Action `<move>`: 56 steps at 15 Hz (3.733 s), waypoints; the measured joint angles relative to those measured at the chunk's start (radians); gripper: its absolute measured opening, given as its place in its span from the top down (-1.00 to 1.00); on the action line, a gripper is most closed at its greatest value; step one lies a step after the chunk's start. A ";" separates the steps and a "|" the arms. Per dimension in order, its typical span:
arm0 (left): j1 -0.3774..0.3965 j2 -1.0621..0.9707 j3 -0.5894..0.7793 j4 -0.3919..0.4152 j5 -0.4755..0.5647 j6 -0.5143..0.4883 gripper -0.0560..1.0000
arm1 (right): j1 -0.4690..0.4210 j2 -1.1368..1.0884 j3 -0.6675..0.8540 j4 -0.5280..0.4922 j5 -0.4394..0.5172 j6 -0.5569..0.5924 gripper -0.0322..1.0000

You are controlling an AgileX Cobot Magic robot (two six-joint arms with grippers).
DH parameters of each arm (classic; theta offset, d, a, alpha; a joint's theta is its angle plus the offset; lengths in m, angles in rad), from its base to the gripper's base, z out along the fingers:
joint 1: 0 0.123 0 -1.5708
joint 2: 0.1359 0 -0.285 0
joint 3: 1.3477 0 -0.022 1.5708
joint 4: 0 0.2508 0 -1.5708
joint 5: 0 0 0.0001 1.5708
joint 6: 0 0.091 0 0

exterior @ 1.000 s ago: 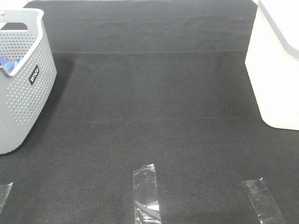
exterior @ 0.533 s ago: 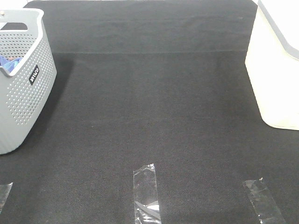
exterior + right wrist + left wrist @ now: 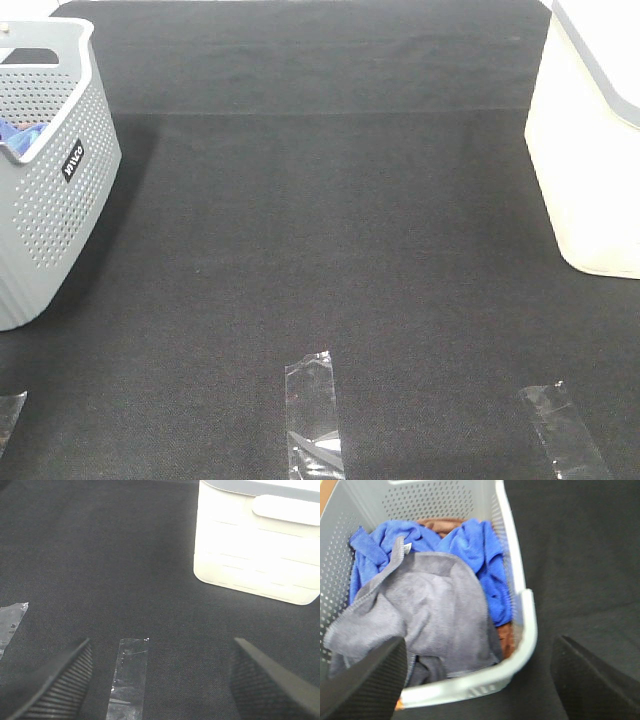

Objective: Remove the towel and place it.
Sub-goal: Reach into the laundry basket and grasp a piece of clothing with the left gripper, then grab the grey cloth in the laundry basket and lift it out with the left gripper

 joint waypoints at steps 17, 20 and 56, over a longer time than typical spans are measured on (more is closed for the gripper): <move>0.096 0.926 -0.870 0.299 0.440 -0.136 -0.54 | 0.000 0.000 0.000 0.000 0.000 0.000 -0.44; 0.107 1.024 -0.937 0.304 0.442 -0.136 -0.44 | 0.000 0.000 0.000 0.000 0.000 0.000 -0.44; 0.107 1.111 -0.960 0.391 0.403 -0.116 0.89 | 0.000 0.000 0.000 0.000 0.000 0.000 -0.44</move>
